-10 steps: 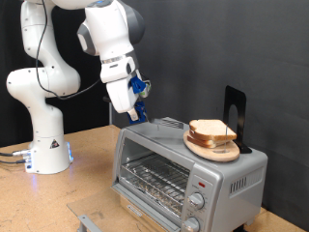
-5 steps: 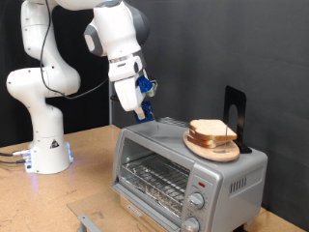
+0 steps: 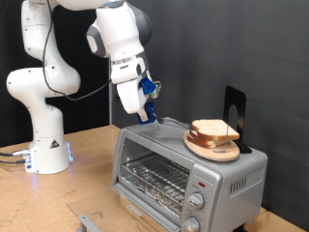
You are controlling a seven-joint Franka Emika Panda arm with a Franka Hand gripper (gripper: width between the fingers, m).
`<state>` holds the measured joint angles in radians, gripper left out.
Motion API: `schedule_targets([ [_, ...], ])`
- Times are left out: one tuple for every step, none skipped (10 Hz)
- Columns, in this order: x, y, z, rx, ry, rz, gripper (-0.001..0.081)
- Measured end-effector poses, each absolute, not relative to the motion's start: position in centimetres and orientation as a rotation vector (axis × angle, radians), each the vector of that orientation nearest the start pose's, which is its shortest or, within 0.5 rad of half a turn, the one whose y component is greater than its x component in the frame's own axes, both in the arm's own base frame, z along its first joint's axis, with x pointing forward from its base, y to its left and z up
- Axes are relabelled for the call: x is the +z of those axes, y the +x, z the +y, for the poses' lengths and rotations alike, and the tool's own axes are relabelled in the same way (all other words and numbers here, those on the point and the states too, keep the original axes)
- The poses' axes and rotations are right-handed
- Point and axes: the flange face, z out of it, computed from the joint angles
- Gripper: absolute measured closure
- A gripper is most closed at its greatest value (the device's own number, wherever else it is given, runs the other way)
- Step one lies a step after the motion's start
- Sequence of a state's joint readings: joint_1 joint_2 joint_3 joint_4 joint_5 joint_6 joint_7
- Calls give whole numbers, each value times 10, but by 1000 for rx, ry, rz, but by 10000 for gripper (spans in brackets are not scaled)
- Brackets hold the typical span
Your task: Make a piece of toast with the oven
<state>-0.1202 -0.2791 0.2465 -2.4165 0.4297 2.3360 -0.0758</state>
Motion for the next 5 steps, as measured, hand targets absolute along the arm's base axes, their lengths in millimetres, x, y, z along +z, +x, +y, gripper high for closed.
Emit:
schedule_targets([
  [432,469,67,-272,-2849,116,406],
  [432,473,65,-269,-2846,129,406],
  [432,477,64,-268,-2843,138,406],
  [431,481,64,-265,-2840,146,406],
  [431,484,64,-264,-2840,147,406],
])
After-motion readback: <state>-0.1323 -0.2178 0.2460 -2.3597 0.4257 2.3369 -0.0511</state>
